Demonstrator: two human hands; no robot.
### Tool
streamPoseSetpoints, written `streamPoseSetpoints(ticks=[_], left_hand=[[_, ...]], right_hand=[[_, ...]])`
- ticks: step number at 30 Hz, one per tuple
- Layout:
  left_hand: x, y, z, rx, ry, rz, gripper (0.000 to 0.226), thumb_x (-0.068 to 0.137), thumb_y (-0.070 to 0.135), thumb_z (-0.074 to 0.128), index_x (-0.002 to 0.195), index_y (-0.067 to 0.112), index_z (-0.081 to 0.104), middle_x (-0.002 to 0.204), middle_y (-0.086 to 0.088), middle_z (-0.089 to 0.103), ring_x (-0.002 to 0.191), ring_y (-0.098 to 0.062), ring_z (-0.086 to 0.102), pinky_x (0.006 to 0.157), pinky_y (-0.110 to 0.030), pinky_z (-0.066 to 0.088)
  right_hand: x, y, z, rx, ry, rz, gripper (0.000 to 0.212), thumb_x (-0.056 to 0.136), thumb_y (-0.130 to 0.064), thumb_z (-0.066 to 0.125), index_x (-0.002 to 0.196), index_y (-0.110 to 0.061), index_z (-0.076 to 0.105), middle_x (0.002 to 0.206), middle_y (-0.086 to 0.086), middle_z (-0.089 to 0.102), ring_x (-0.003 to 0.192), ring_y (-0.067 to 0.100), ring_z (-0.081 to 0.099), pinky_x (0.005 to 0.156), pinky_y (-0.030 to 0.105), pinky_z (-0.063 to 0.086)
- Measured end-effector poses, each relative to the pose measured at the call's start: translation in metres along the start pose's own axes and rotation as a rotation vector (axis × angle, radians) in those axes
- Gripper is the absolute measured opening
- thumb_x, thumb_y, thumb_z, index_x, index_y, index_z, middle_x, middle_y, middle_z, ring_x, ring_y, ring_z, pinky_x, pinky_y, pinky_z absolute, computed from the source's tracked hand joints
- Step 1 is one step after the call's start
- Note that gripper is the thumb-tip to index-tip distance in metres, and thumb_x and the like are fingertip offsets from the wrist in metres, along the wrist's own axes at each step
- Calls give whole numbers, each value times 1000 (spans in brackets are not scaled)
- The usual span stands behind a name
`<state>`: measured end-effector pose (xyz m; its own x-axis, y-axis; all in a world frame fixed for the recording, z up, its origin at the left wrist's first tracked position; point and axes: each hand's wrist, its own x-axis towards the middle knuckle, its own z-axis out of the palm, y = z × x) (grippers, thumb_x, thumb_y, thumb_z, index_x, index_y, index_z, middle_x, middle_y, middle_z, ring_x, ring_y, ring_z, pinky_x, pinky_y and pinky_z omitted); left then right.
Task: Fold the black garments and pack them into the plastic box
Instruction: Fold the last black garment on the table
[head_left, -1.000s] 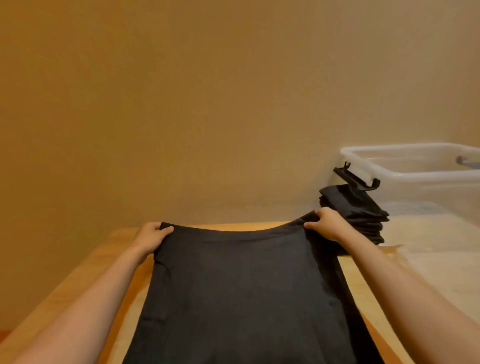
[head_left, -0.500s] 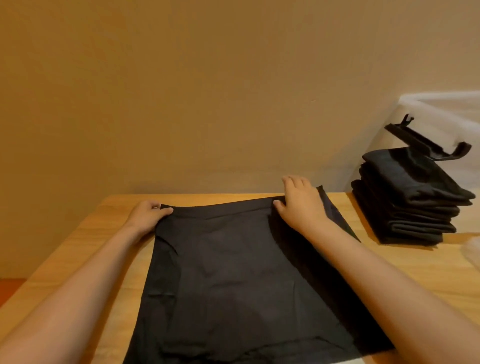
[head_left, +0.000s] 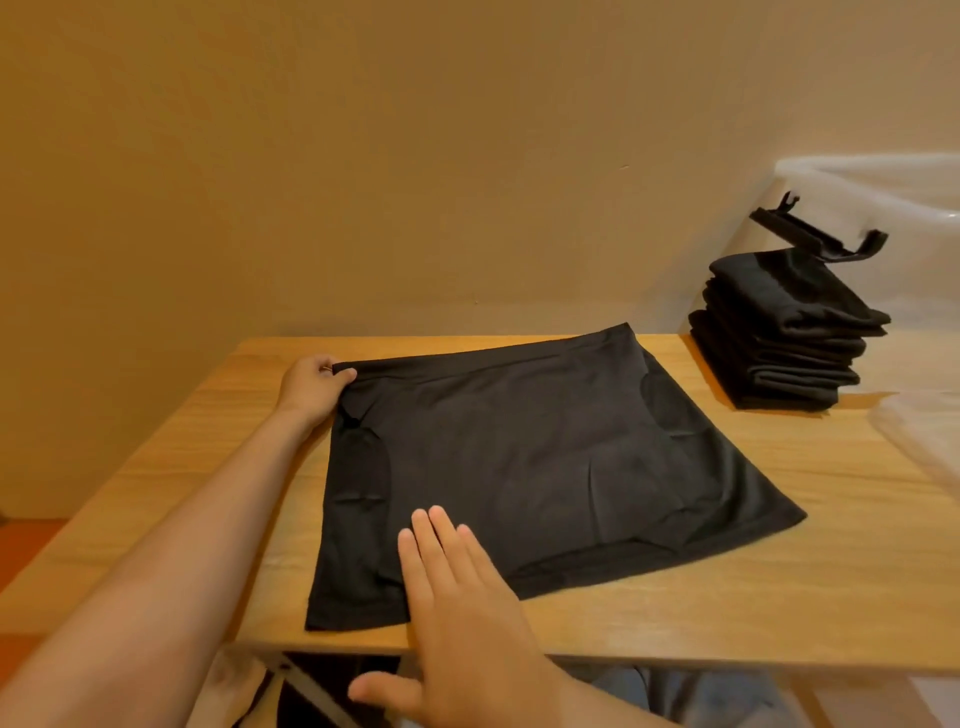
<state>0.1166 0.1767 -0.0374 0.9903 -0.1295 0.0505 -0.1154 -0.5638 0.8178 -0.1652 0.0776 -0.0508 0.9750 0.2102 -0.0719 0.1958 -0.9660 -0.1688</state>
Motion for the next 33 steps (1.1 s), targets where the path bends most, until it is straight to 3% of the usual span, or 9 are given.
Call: streamPoseSetpoints(ticks=[3, 5, 7, 13, 16, 21, 24, 28, 33], left_hand=[[-9, -3, -7, 58, 2, 1, 18, 94, 20, 61, 85, 4, 63, 82, -12, 59, 78, -26, 53, 68, -34, 38], [-16, -4, -12, 93, 7, 3, 20, 95, 20, 60, 79, 9, 58, 77, -8, 56, 75, -24, 51, 62, -33, 37], [-23, -7, -17, 112, 15, 2, 19, 95, 19, 59, 79, 9, 57, 75, -7, 54, 72, -24, 49, 59, -33, 35], [-46, -14, -29, 146, 38, -1, 18, 94, 19, 61, 81, 8, 57, 76, -10, 54, 67, -24, 50, 62, -34, 37], [-63, -14, -36, 113, -13, -27, 20, 94, 15, 61, 76, 11, 55, 72, -9, 57, 54, -22, 54, 63, -32, 45], [-105, -12, -47, 7, -100, -76, 5, 97, 9, 53, 95, 14, 53, 82, -7, 55, 50, -19, 50, 52, -26, 44], [-133, -14, -60, -153, -295, -102, 17, 100, 5, 46, 97, 14, 60, 94, -9, 54, 55, -17, 50, 43, -17, 47], [-162, -19, -83, -335, -565, -113, 23, 88, -4, 57, 89, 10, 76, 112, -11, 60, 80, -24, 56, 60, -20, 56], [-186, -10, -96, -225, -744, 63, 57, 41, 17, 88, 97, 25, 77, 112, -7, 72, 95, -20, 71, 81, -24, 57]], right_hand=[[-8, 7, 12, -14, 116, -36, 92, 92, -66, 36, 153, -7, 2, 159, 10, -8, 147, 26, -10, 111, 41, -14], [-14, 11, 19, -69, 213, -23, 79, 89, -62, 33, 145, -8, 40, 152, 11, 36, 142, 25, 31, 113, 41, 15], [-19, 13, 26, -84, 266, -15, 73, 83, -64, 41, 132, -14, 58, 137, 5, 57, 129, 19, 52, 106, 31, 34], [-43, 29, 42, -92, 528, -115, 63, 66, -30, 79, 124, -12, 65, 129, 7, 63, 120, 19, 59, 102, 32, 45], [-56, 42, 50, -52, 700, -177, 47, 71, -9, 73, 118, -12, 69, 124, 6, 66, 117, 17, 62, 101, 32, 48], [-89, 67, 39, 123, 542, -139, 48, 83, -14, 46, 127, -22, 63, 134, -7, 59, 127, 6, 51, 110, 25, 37], [-115, 76, 25, 479, 369, 29, 49, 86, -22, 39, 129, -39, 57, 131, -18, 59, 127, 3, 49, 108, 23, 39], [-142, 93, -4, 827, 309, 92, 21, 98, -13, 50, 102, -11, 71, 95, 5, 71, 93, 25, 65, 84, 43, 50], [-174, 115, -26, 1038, 440, 167, 31, 90, -28, 53, 101, -6, 71, 96, 13, 71, 94, 27, 67, 81, 35, 54]])
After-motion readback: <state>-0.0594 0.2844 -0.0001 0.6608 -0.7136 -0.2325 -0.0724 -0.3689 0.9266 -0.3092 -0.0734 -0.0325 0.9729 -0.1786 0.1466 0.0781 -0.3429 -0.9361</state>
